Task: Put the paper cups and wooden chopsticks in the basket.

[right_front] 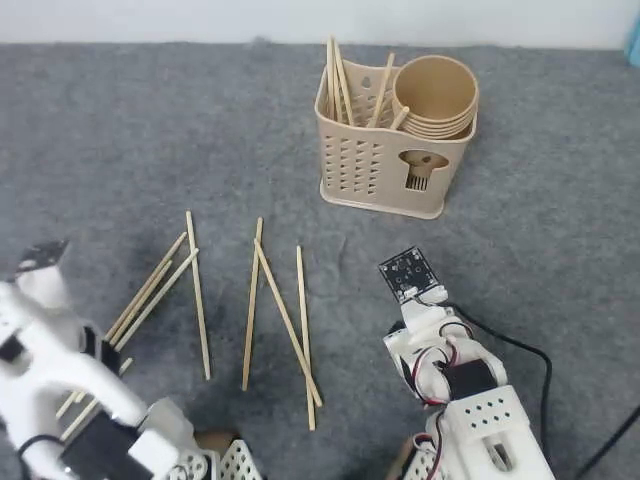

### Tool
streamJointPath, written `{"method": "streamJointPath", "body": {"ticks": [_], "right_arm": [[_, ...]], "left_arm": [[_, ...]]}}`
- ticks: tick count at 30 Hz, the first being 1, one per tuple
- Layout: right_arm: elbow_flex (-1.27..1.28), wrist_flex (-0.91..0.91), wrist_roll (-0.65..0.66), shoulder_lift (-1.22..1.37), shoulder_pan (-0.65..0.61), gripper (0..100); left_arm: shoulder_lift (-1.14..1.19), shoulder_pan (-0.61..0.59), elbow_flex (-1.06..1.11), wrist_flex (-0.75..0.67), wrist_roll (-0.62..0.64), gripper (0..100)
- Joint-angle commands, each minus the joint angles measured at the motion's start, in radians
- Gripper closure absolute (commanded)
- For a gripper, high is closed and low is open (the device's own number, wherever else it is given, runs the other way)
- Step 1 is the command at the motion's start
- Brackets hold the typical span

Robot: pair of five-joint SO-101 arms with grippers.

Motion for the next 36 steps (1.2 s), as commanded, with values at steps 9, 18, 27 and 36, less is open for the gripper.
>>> {"method": "streamJointPath", "body": {"ticks": [9,18,27,36], "right_arm": [[-0.009,-0.015,0.011,-0.016,0.001,87.6],[-0.009,-0.015,0.011,-0.016,0.001,87.6],[-0.009,-0.015,0.011,-0.016,0.002,87.6],[-0.009,-0.015,0.011,-0.016,0.002,87.6]], "left_arm": [[-0.003,0.021,0.199,-0.354,-0.011,87],[-0.002,0.04,0.291,-0.382,-0.017,88],[-0.003,0.061,0.328,-0.382,-0.018,88],[-0.002,0.061,0.332,-0.382,-0.015,99]]}}
